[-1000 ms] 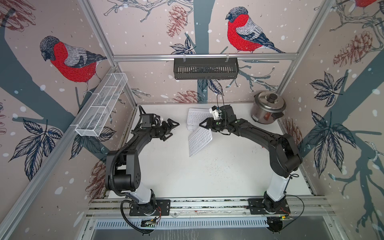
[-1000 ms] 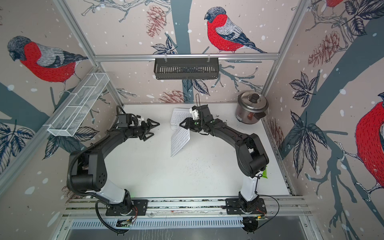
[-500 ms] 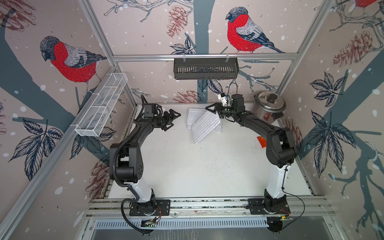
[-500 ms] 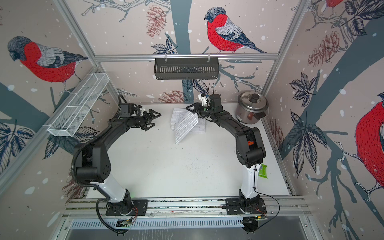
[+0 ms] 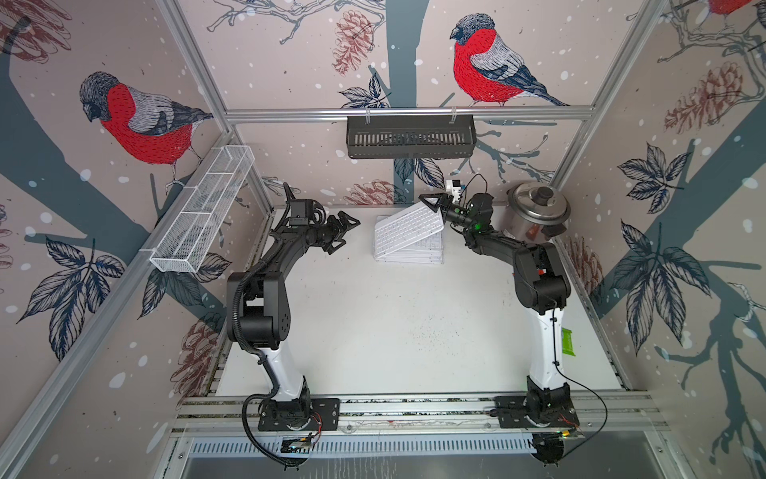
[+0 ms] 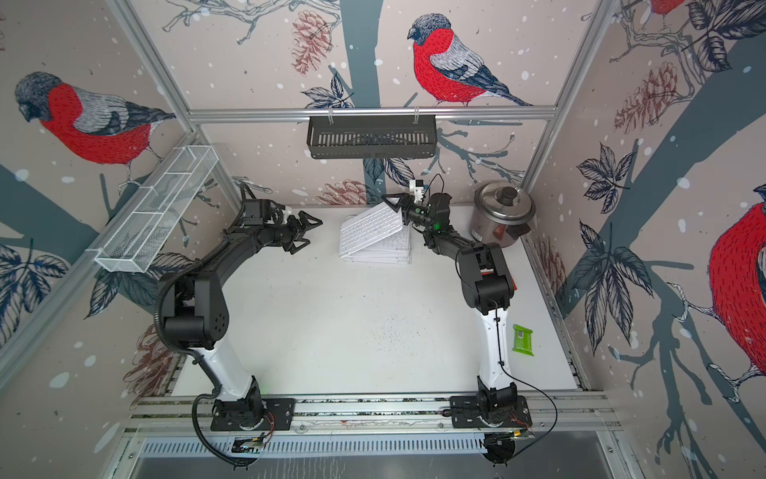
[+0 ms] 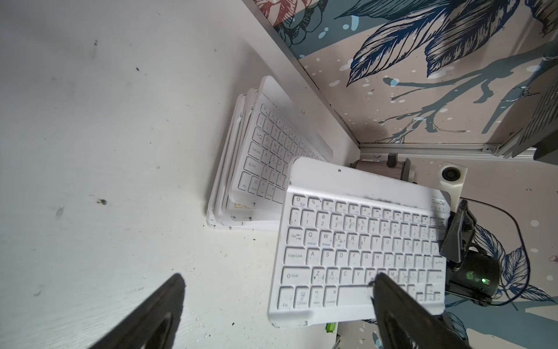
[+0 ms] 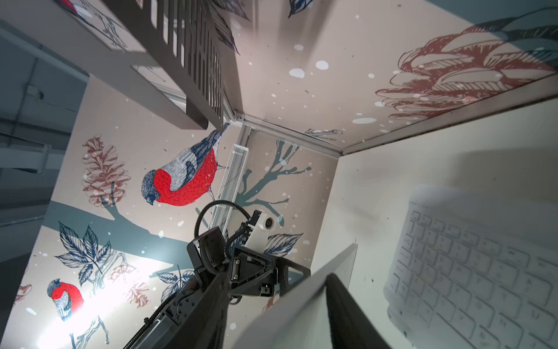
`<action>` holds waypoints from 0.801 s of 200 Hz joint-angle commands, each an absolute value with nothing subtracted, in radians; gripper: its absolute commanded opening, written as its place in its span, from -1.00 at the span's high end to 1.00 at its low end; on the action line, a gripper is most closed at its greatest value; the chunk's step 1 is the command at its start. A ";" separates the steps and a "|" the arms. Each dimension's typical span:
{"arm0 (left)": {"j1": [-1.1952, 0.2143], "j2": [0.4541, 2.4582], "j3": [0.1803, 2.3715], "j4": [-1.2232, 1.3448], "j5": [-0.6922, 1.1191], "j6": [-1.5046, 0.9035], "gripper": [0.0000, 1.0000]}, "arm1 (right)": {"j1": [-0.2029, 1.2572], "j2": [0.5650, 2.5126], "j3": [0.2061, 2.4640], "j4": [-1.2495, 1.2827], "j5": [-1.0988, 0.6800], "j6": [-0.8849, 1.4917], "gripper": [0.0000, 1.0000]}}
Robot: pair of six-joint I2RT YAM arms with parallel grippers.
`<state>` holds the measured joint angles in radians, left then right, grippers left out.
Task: Stack the numeric keypads
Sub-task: Place the numeric keypad at the numeric keypad.
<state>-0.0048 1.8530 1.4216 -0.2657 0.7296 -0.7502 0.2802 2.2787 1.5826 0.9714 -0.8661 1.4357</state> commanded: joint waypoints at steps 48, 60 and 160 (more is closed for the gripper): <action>-0.049 2.024 1.626 -0.340 0.700 -0.716 -0.93 | 0.273 2.436 1.712 1.133 -0.761 1.431 0.99; -0.055 2.055 1.657 -0.351 0.702 -0.715 -0.93 | 0.269 2.458 1.728 1.107 -0.755 1.403 0.99; -0.081 2.189 1.761 -0.387 0.709 -0.699 -0.93 | 0.248 2.561 1.855 0.802 -0.783 1.171 -0.09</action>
<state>-0.0807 2.1777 1.7462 -0.3626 0.7025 -0.7139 0.2462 2.5637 1.8374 0.9245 -0.7628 1.2949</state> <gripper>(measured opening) 0.964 0.518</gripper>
